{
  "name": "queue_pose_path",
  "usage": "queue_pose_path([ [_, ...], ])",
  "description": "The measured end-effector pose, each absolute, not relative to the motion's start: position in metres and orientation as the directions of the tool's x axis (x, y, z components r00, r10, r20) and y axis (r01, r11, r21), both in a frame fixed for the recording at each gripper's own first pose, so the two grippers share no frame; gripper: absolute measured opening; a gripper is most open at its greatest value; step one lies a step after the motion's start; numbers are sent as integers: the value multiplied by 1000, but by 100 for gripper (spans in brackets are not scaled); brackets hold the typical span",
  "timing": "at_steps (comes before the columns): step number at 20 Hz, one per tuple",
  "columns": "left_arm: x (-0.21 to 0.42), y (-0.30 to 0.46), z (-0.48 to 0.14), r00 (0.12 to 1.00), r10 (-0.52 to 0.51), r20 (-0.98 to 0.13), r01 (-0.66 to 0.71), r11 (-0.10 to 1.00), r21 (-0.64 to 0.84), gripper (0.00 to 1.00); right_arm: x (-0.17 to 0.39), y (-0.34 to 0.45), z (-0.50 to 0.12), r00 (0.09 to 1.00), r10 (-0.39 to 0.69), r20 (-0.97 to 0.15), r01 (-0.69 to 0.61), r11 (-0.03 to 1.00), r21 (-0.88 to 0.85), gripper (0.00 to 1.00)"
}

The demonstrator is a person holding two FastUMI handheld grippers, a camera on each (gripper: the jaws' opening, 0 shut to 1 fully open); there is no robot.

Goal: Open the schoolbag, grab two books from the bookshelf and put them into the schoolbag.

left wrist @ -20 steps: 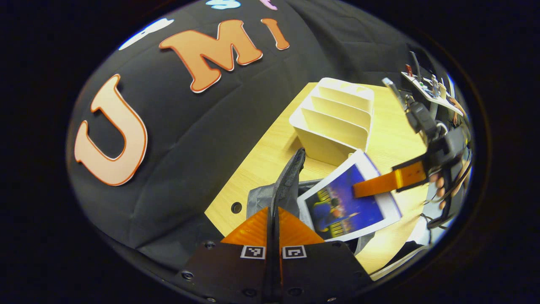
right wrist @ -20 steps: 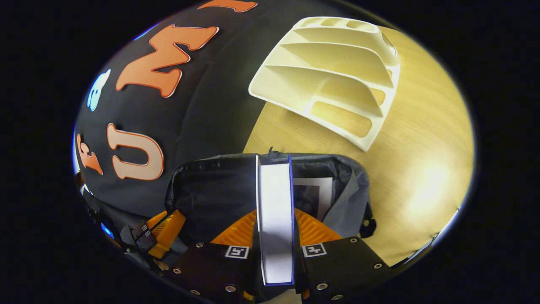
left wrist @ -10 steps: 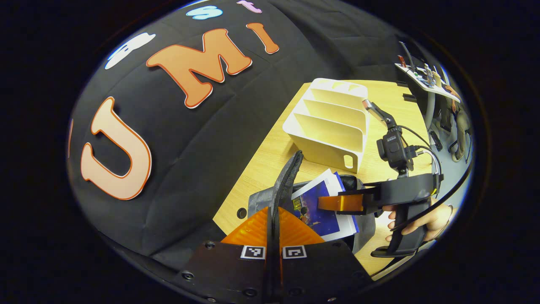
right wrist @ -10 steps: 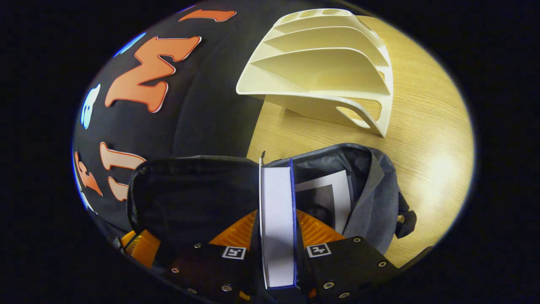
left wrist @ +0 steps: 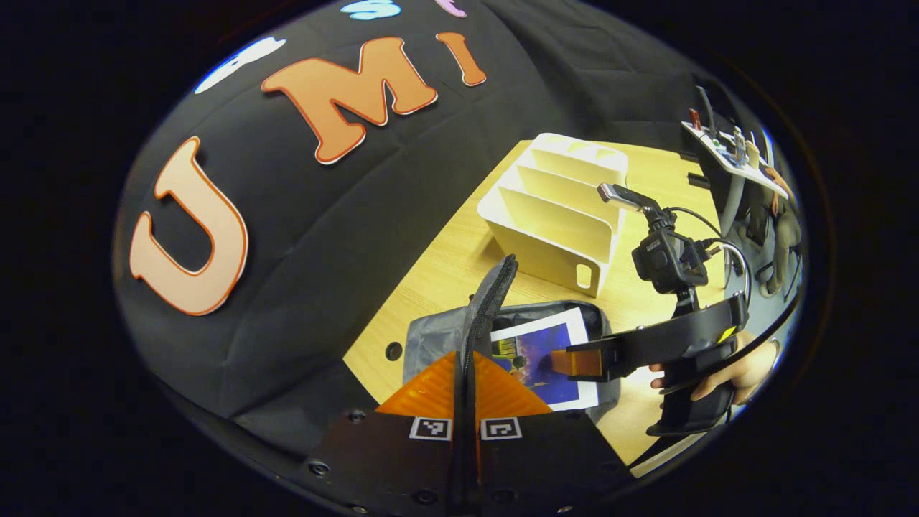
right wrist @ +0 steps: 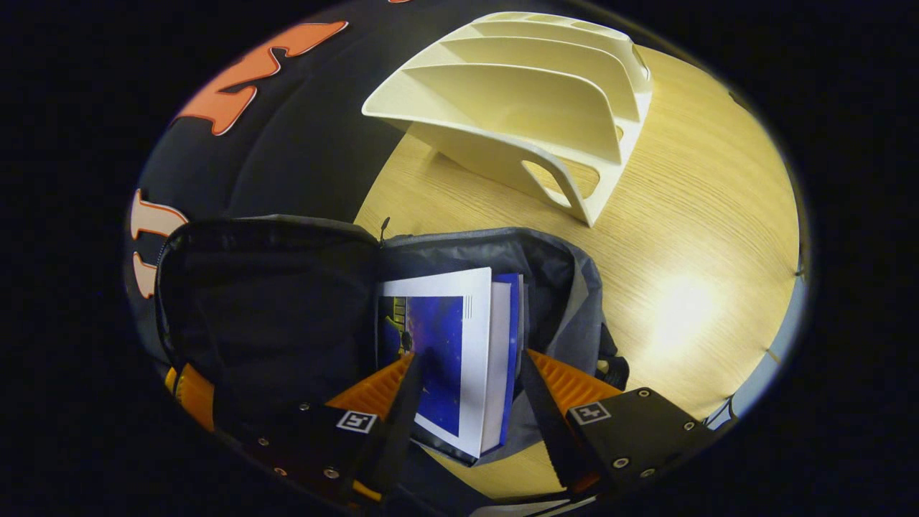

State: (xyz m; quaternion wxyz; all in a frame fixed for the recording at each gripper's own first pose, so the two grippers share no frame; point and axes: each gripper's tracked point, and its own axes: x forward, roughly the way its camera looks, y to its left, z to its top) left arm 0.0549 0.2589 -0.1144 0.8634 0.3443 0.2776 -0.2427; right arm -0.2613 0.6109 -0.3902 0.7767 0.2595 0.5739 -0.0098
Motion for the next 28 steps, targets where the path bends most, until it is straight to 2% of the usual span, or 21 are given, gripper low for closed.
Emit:
queue_pose_path([
  [4,47,259,-121,729,-226,-646,596,674,437,1,-268,573,-372,305,238,-922,239,918,316,86],
  [5,44,259,-124,729,-220,-648,590,683,431,1,-265,560,-365,309,219,-926,220,930,293,92],
  [9,33,246,-136,730,-190,-657,549,735,398,0,-247,514,-336,330,162,-930,153,963,222,98],
  [13,22,228,-151,731,-146,-666,490,792,364,2,-221,476,-306,371,106,-922,48,990,133,99],
  [16,9,214,-160,731,-125,-671,445,833,329,9,-207,462,-290,364,105,-926,-45,994,96,99],
  [17,7,208,-162,733,-125,-668,427,849,310,6,-202,459,-285,366,105,-925,-77,994,83,99],
  [19,-2,196,-164,730,-144,-668,406,878,254,10,-194,457,-274,376,109,-920,-131,989,63,99],
  [23,1,186,-134,799,-127,-587,307,927,217,100,-179,465,-248,426,143,-893,-200,978,62,99],
  [26,8,188,-108,864,-71,-498,208,952,224,99,-160,476,-213,512,181,-839,-248,967,58,99],
  [28,13,187,-86,901,-48,-431,157,962,223,98,-142,471,-179,620,180,-763,-271,963,8,99],
])
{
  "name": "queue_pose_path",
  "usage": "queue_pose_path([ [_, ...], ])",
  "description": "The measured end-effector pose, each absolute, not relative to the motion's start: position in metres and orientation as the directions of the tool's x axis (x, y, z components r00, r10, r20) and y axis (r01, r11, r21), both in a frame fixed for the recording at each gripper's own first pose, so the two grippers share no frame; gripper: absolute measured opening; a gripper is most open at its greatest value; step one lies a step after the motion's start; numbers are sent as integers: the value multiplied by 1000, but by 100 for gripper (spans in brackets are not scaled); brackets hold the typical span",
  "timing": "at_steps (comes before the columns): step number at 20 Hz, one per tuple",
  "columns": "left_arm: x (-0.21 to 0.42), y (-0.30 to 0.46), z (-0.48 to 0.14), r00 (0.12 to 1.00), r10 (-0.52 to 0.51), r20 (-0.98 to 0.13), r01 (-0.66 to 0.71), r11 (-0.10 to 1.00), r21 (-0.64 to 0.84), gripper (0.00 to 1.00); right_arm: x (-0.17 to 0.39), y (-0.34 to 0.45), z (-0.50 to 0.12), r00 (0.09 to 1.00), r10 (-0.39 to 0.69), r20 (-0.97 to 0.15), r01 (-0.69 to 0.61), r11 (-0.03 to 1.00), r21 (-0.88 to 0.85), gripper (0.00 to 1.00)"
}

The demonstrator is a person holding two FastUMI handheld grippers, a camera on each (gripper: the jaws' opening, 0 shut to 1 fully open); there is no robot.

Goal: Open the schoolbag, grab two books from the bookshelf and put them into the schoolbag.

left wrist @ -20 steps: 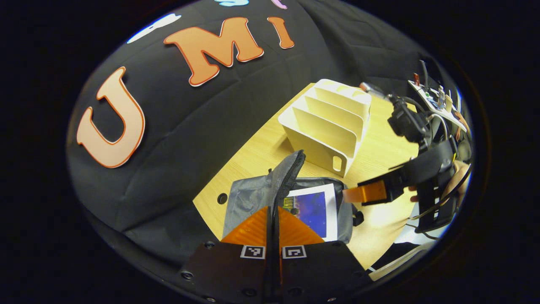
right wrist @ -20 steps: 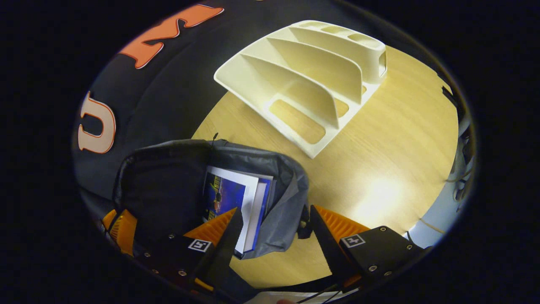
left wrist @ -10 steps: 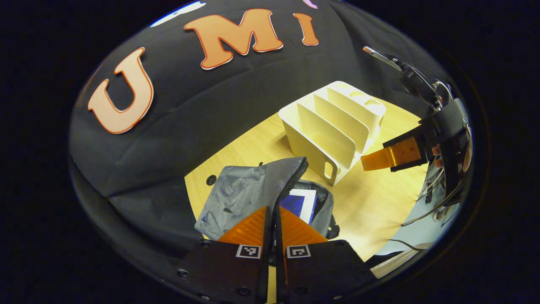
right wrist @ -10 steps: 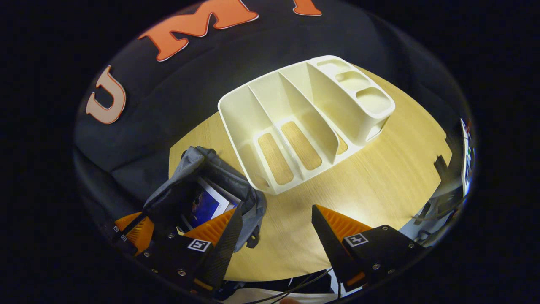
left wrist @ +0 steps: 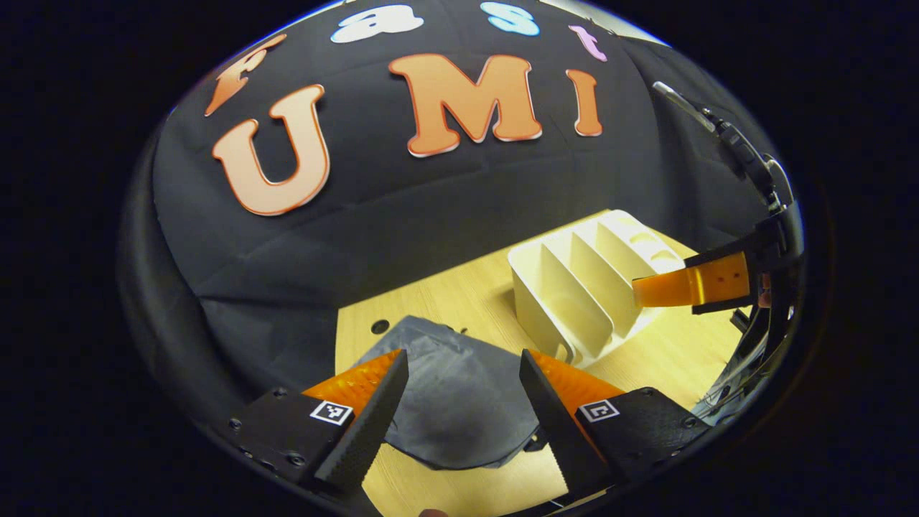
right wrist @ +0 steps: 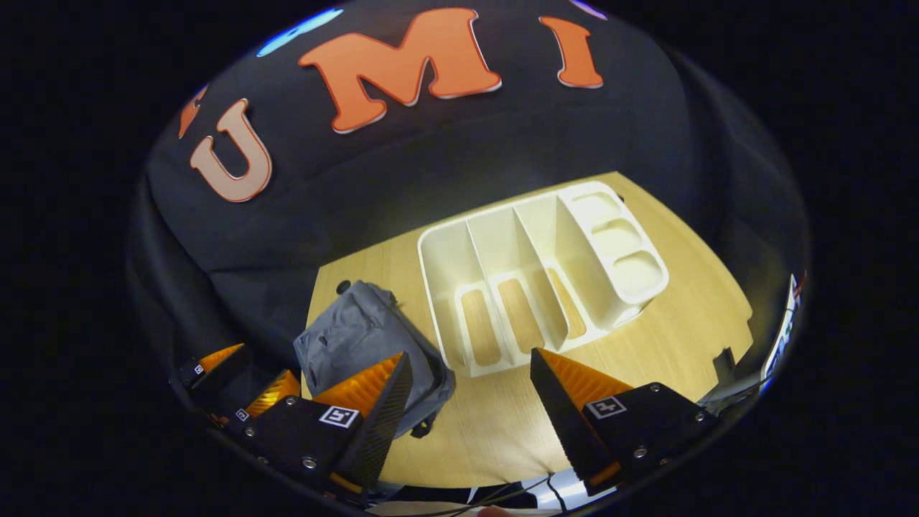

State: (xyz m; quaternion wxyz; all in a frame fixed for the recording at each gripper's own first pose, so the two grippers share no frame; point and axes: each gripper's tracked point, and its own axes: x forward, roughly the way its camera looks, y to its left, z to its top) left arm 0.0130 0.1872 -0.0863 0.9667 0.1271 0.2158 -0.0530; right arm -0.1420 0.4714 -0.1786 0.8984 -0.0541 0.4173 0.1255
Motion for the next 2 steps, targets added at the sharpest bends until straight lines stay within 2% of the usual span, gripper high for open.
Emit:
queue_pose_path([
  [2,18,185,-65,932,-40,-360,118,973,197,98,-121,475,-144,729,177,-662,-273,961,-44,99],
])
